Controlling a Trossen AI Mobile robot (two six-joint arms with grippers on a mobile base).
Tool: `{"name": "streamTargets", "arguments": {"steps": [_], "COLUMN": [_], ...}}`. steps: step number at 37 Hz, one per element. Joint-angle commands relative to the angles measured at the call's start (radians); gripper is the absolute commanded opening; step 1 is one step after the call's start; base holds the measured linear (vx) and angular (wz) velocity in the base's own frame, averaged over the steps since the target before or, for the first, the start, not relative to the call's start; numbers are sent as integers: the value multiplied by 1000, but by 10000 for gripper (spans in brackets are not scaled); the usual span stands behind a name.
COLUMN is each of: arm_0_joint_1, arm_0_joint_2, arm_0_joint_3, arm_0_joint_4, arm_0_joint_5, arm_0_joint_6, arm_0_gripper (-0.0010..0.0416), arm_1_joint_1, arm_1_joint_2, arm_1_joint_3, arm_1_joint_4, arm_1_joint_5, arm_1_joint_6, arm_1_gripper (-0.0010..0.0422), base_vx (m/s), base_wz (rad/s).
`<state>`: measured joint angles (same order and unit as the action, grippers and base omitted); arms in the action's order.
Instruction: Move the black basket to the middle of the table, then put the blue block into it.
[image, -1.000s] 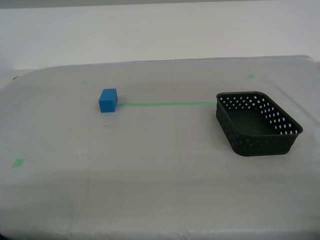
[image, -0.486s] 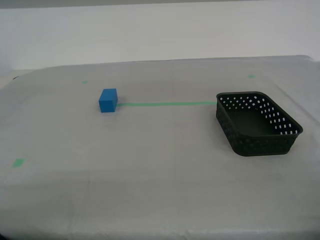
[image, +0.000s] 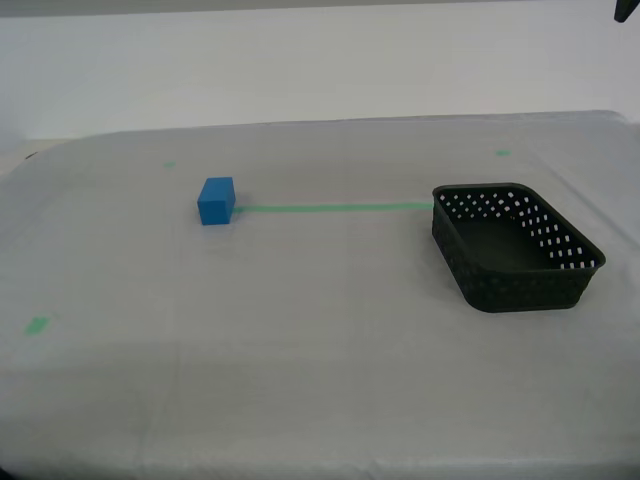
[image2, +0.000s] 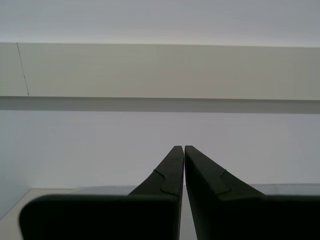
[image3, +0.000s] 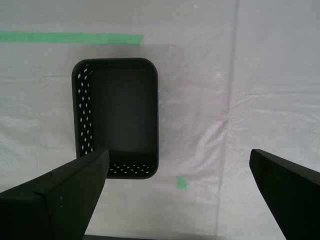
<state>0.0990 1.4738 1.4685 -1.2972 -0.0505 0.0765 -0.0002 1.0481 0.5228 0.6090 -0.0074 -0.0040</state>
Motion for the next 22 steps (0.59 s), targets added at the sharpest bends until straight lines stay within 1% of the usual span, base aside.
{"name": "streamTargets", "arguments": {"steps": [1, 14, 18, 22], "arm_0_joint_1": [3, 10, 13, 21], "arm_0_joint_2": [10, 10, 10, 10], "arm_0_joint_3": [-16, -173, -226, -272], "arm_0_joint_4": [13, 134, 175, 222], "arm_0_joint_5": [4, 4, 21, 21], "arm_0_joint_6": [5, 23, 29, 33], "arm_0_gripper": [394, 394, 394, 394], "arm_1_joint_1": [0, 0, 0, 0], "arm_1_joint_2": [0, 0, 0, 0], "arm_1_joint_3": [0, 0, 0, 0], "arm_1_joint_4": [6, 6, 6, 6], "arm_1_joint_5": [0, 0, 0, 0], "arm_1_joint_6": [2, 2, 2, 2], "arm_1_gripper": [0, 0, 0, 0], "base_vx": [0, 0, 0, 0], "base_wz": [0, 0, 0, 0]}}
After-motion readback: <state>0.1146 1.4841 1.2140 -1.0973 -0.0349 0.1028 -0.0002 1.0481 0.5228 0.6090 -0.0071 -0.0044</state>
